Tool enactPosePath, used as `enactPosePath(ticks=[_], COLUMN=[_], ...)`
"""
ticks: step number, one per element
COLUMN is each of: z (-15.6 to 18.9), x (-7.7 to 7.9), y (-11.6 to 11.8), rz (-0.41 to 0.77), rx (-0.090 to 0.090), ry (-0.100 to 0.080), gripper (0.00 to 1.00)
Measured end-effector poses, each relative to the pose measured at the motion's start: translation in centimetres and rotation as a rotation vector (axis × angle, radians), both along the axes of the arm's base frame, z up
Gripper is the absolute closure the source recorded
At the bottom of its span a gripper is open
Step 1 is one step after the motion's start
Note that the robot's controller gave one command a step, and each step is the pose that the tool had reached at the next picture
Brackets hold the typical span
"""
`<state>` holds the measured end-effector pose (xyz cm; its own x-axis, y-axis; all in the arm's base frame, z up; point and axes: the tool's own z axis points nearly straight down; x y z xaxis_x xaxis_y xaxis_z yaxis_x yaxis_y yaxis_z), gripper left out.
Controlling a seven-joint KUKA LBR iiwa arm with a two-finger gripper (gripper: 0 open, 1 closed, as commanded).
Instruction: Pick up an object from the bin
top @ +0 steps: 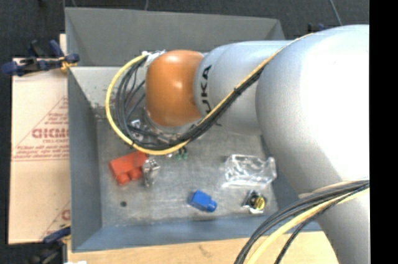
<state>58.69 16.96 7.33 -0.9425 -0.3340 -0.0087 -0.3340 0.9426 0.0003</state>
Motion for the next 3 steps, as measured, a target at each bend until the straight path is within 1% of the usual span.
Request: enactPosePath(ticks=[1,2,3], z=[0.2,0.5,3.2], x=[0.2,0.4,0.6], y=[0.0,0.1,0.1], rz=[-0.004,-0.006,-0.009], rx=[0.001,0.004,0.000], ry=[0.001,-0.006,0.001], gripper=[0.00,1.00,1.00])
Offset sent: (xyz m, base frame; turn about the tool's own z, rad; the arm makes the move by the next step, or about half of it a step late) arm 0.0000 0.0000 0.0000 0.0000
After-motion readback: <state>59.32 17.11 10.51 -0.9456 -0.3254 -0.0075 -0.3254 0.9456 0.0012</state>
